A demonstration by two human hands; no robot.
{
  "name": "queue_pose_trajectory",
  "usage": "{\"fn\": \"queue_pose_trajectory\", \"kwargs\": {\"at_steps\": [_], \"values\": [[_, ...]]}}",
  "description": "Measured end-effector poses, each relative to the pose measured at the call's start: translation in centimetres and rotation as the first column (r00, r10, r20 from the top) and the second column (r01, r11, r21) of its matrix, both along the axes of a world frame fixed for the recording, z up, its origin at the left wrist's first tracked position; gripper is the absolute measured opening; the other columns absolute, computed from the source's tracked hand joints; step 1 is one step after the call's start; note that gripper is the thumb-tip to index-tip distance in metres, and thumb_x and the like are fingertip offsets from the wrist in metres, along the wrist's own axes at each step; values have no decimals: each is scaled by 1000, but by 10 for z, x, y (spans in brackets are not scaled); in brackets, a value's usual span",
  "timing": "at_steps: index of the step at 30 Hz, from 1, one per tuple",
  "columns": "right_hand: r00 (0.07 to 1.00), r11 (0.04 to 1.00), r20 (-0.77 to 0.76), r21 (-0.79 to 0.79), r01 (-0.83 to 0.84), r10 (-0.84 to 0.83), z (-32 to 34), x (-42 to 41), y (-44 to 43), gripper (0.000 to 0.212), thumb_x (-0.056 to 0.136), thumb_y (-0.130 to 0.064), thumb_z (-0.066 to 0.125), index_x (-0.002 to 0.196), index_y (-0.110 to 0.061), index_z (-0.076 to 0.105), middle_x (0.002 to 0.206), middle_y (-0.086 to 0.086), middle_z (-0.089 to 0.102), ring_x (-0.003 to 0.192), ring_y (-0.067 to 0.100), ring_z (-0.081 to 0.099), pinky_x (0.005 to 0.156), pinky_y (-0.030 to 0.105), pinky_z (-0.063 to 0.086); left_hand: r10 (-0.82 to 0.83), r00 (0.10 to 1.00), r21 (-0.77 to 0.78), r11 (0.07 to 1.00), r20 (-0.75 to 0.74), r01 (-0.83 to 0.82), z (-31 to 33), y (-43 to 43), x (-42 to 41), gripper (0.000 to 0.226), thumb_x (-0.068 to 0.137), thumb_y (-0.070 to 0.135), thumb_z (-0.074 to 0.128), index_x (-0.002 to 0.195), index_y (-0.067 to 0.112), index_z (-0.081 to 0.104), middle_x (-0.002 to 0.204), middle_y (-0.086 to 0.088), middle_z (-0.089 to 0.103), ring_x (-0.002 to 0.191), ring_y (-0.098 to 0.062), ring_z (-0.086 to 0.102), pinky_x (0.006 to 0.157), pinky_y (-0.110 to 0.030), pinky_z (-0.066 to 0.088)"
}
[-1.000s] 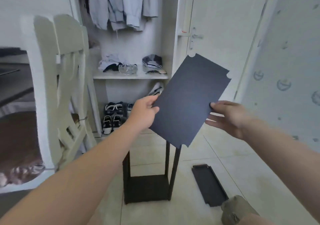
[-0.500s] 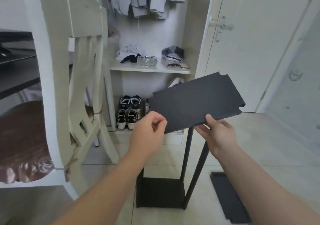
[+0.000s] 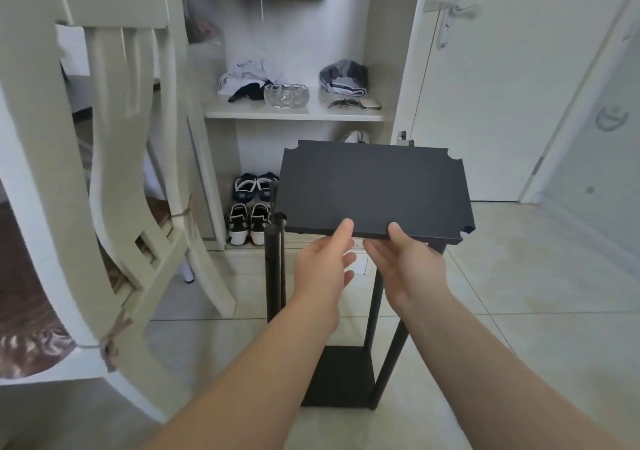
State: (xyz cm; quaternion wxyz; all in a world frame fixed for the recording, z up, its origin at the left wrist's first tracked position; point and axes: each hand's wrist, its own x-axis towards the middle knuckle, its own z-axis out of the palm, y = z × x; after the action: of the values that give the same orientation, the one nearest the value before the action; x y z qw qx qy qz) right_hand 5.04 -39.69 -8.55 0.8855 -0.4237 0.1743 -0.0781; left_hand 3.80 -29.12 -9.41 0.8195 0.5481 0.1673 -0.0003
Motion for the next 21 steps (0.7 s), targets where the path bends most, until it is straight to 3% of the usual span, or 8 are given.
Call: {"fn": "queue_pose_trajectory", "kwargs": {"at_steps": [8, 13, 21], "values": [[991, 991, 41, -57, -123, 125, -3, -1, -7, 14, 99, -6, 63, 112, -3, 67, 107, 17, 76, 93, 30, 76, 77, 35, 64, 77, 997, -133, 988, 23, -73, 2, -2, 14, 25, 91, 31, 74, 110, 15, 68, 104, -1, 76, 94, -13, 74, 79, -26, 58], [991, 988, 7, -85, -132, 133, 1, 0, -14, 13, 101, -16, 61, 111, -8, 66, 97, 15, 78, 90, 29, 77, 69, 35, 64, 84, 996, -165, 983, -8, -84, 5, -5, 18, 27, 89, 28, 75, 109, 12, 67, 101, -5, 76, 91, -14, 74, 80, -27, 60], [987, 980, 4, -118, -157, 159, 4, 9, -17, 19, 101, -19, 62, 111, -3, 66, 99, 17, 77, 90, 29, 77, 75, 36, 64, 139, 990, -155, 978, -30, -142, 8, -9, 29, 25, 87, 28, 78, 102, 12, 66, 98, -6, 75, 86, -14, 74, 72, -25, 60]]}}
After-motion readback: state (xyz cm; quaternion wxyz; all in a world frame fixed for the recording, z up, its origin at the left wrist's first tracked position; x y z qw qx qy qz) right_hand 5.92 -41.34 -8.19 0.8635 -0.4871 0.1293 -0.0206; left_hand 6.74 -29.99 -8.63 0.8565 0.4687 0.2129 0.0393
